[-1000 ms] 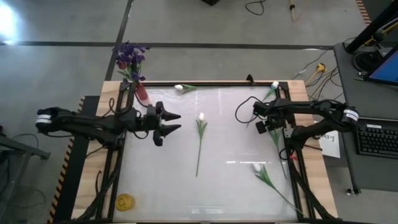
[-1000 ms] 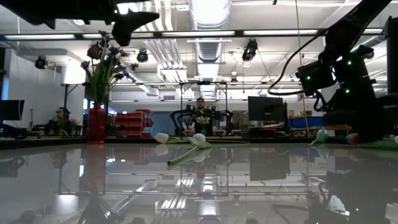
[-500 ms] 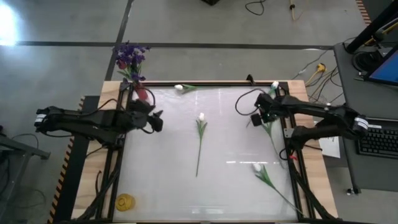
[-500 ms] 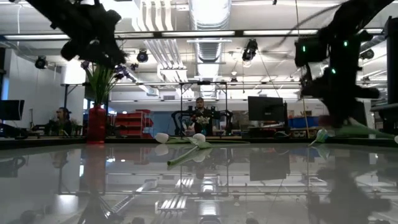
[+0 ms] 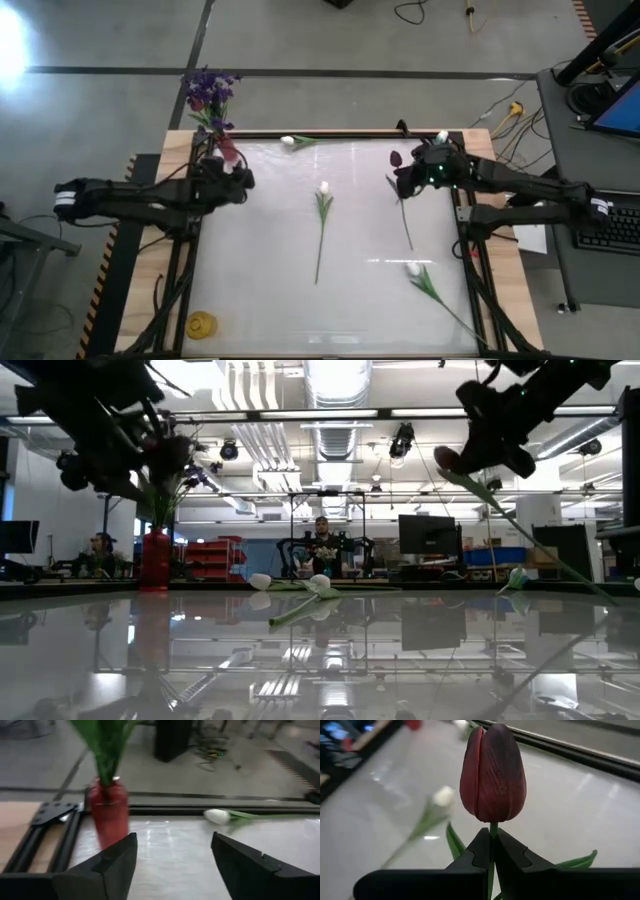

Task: Sort flowers into vase by color
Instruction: Put the red flower into the red vase

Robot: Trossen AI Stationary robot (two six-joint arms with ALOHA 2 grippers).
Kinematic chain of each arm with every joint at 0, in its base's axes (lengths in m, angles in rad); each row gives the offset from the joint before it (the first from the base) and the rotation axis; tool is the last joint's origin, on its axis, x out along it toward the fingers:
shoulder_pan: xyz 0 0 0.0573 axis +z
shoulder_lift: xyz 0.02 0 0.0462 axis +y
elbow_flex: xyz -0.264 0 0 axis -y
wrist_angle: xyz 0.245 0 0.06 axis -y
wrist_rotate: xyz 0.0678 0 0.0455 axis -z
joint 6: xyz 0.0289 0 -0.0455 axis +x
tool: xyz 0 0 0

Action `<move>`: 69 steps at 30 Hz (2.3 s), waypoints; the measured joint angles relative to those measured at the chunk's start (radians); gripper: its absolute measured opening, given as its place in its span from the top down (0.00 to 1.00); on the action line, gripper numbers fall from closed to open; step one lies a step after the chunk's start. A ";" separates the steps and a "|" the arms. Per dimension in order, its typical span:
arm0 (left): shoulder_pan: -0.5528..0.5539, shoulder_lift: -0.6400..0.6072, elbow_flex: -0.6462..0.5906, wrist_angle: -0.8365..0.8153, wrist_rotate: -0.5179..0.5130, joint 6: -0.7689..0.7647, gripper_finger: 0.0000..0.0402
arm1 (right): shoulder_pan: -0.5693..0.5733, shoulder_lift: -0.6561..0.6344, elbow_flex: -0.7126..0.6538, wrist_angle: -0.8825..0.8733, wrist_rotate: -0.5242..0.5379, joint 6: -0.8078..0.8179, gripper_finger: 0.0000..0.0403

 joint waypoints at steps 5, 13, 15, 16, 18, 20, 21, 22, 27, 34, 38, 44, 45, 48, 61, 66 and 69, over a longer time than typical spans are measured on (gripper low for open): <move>0.163 0.016 0.007 0.009 0.070 0.034 0.27 | 0.051 0.001 0.000 0.029 0.000 -0.014 0.98; 0.390 0.052 0.012 0.100 0.286 0.169 0.16 | 0.065 0.015 -0.003 0.023 0.001 -0.039 0.98; 0.430 0.067 0.012 0.147 0.331 0.223 0.16 | 0.065 0.018 -0.004 0.024 0.001 -0.042 0.98; 0.443 0.075 0.012 0.179 0.341 0.250 0.16 | 0.065 0.018 -0.004 0.024 0.001 -0.043 0.98; 0.463 0.090 0.012 0.245 0.356 0.306 0.16 | 0.065 0.018 -0.004 0.024 0.001 -0.049 0.98; 0.483 0.099 0.013 0.304 0.378 0.347 0.16 | 0.065 0.018 -0.005 0.024 0.001 -0.052 0.98; 0.495 0.103 0.015 0.311 0.389 0.349 0.16 | 0.065 0.018 -0.005 0.024 0.001 -0.053 0.97; 0.508 0.106 0.019 0.304 0.396 0.350 0.16 | 0.065 0.018 -0.005 0.024 0.001 -0.054 0.97; 0.533 0.116 0.025 0.295 0.460 0.357 0.16 | 0.065 0.019 -0.006 0.024 0.000 -0.057 0.97; 0.528 0.101 0.025 0.262 0.582 0.394 0.16 | 0.075 0.026 -0.016 0.062 -0.011 -0.058 0.97; 0.528 0.061 0.025 0.207 0.555 0.374 0.16 | 0.115 0.058 -0.021 0.152 -0.063 -0.066 0.97; 0.532 -0.032 0.025 0.071 0.391 0.305 0.19 | 0.184 0.124 -0.021 0.292 -0.082 -0.088 0.97; 0.531 -0.048 0.025 0.067 0.376 0.314 0.20 | 0.189 0.135 -0.021 0.325 -0.082 -0.096 0.97; 0.528 -0.092 0.025 0.078 0.393 0.431 0.22 | 0.189 0.175 -0.021 0.478 -0.081 -0.129 0.97; 0.466 -0.341 0.025 -0.026 0.625 0.549 0.31 | 0.186 0.376 0.014 1.167 -0.126 -0.349 0.97; 0.445 -0.405 0.015 -0.066 0.636 0.522 0.33 | 0.186 0.460 0.126 1.207 -0.125 -0.379 0.97; 0.445 -0.410 0.006 -0.071 0.601 0.516 0.34 | 0.186 0.526 0.205 1.193 -0.128 -0.397 0.97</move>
